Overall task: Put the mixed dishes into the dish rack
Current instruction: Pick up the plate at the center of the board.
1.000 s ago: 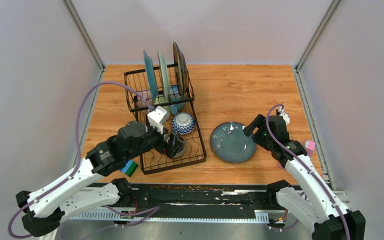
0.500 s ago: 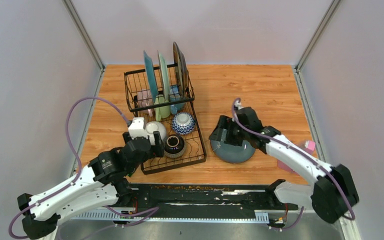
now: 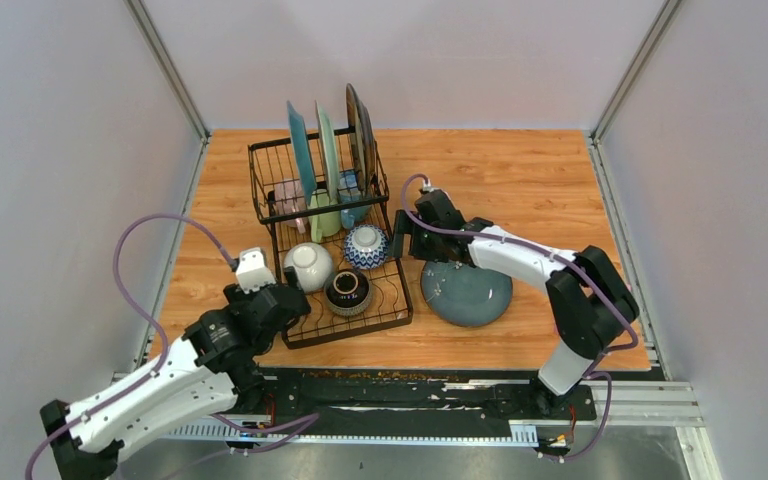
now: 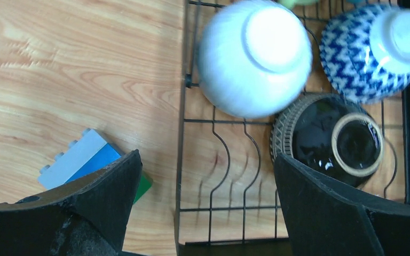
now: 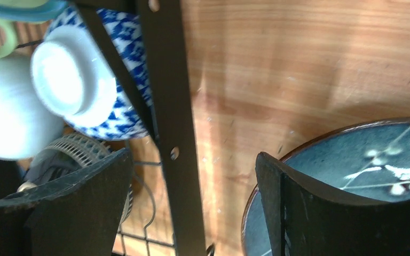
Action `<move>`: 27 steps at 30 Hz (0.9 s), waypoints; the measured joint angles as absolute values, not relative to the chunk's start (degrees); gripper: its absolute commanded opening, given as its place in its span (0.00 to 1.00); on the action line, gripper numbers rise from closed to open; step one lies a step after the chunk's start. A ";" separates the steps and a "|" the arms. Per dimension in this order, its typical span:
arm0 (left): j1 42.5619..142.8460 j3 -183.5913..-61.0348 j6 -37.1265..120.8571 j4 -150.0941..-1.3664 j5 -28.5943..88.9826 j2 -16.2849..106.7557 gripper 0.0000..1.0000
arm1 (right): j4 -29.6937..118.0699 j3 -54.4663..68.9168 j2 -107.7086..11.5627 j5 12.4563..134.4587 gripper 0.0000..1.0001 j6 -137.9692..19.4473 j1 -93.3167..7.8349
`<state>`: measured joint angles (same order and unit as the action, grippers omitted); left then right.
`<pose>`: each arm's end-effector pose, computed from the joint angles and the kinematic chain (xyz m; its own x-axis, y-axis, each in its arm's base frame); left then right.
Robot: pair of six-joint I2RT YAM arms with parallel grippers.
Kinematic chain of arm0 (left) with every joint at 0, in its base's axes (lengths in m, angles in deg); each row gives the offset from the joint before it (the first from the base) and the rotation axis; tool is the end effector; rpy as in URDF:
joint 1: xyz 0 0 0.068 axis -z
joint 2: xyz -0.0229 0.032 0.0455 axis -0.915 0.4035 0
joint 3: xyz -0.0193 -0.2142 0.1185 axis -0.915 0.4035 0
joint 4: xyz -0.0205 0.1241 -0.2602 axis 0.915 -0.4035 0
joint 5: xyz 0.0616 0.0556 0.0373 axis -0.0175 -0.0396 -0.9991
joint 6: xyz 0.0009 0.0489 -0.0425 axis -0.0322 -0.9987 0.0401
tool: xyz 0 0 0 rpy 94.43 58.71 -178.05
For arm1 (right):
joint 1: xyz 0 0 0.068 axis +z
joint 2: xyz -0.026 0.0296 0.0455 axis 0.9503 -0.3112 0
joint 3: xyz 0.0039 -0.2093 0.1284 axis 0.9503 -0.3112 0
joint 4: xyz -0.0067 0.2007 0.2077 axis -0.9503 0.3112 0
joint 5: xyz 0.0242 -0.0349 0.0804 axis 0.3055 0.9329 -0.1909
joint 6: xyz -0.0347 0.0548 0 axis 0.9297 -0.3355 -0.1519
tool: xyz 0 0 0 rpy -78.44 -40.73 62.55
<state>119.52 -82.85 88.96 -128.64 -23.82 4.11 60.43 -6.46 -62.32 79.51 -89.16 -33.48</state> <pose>0.1293 -0.1129 0.2122 -0.5009 -0.3254 -0.8020 -0.2491 0.9416 -0.2264 0.2998 0.2393 0.1517 -0.8623 0.0793 -0.5002 -0.1487 0.9045 0.3997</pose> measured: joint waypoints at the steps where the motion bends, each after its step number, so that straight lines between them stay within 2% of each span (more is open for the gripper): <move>1: 116.95 -81.56 87.76 -127.29 -22.21 2.19 1.00 | 60.11 -6.35 -63.11 80.45 0.85 -89.00 -33.48; 6: 105.21 -76.58 82.21 -120.60 -13.03 -2.47 1.00 | 57.44 -5.97 -66.34 84.61 0.86 -88.06 -33.48; 12: 98.00 -74.18 75.74 -110.94 -0.83 3.39 1.00 | 53.96 -4.71 -69.03 88.21 0.84 -87.65 -32.89; 27: 94.65 -76.45 64.37 -95.13 12.28 25.86 1.00 | 46.36 -8.23 -68.86 85.44 0.82 -89.85 -37.85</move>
